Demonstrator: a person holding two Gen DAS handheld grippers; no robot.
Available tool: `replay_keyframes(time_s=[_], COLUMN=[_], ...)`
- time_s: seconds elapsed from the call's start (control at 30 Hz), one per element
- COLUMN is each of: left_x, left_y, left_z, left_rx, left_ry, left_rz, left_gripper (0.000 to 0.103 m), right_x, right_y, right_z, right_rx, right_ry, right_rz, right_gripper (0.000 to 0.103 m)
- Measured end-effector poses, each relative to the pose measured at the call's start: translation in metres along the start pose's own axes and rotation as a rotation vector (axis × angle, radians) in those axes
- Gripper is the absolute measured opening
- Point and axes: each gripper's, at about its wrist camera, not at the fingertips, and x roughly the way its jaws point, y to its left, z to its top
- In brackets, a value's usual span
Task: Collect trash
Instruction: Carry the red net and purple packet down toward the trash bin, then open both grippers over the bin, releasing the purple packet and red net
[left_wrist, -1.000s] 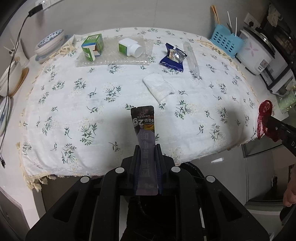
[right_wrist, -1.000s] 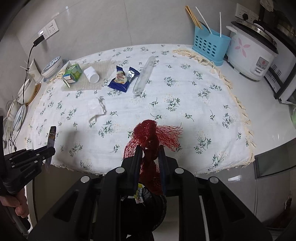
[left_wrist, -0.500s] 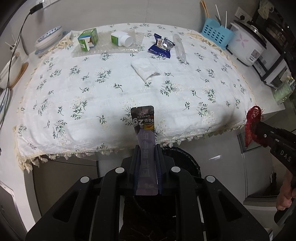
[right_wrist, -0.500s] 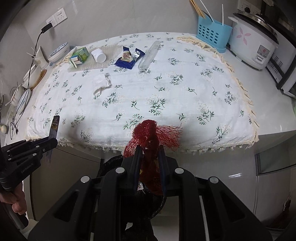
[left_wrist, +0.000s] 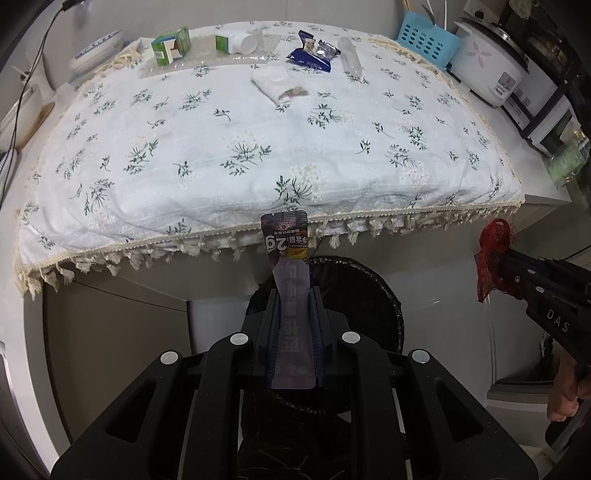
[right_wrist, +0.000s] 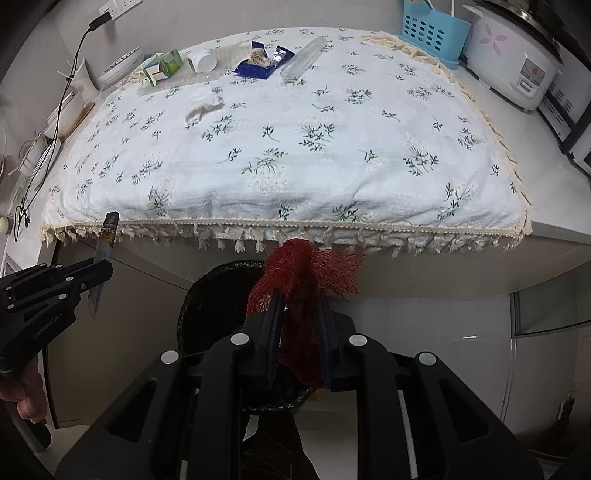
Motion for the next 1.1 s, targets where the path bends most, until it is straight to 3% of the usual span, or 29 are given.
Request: replay_keyframes(time_s=[0.63, 1.1], left_x=[0.049, 0.095], left_y=[-0.009, -0.026], left_z=[-0.032, -0.047], left_rx=[-0.001, 0.037], left_ry=[0.043, 0.084], left_rz=[0.004, -0.012], left_gripper=[0.015, 0.015], right_x=[0.051, 0.057], right_y=[-0.004, -0.021], right_z=[-0.040, -0.065], right_rx=[0.009, 0.052], right_ry=[0.061, 0.112], right_rz=[0.018, -0.002], right_gripper=[0.017, 0.017])
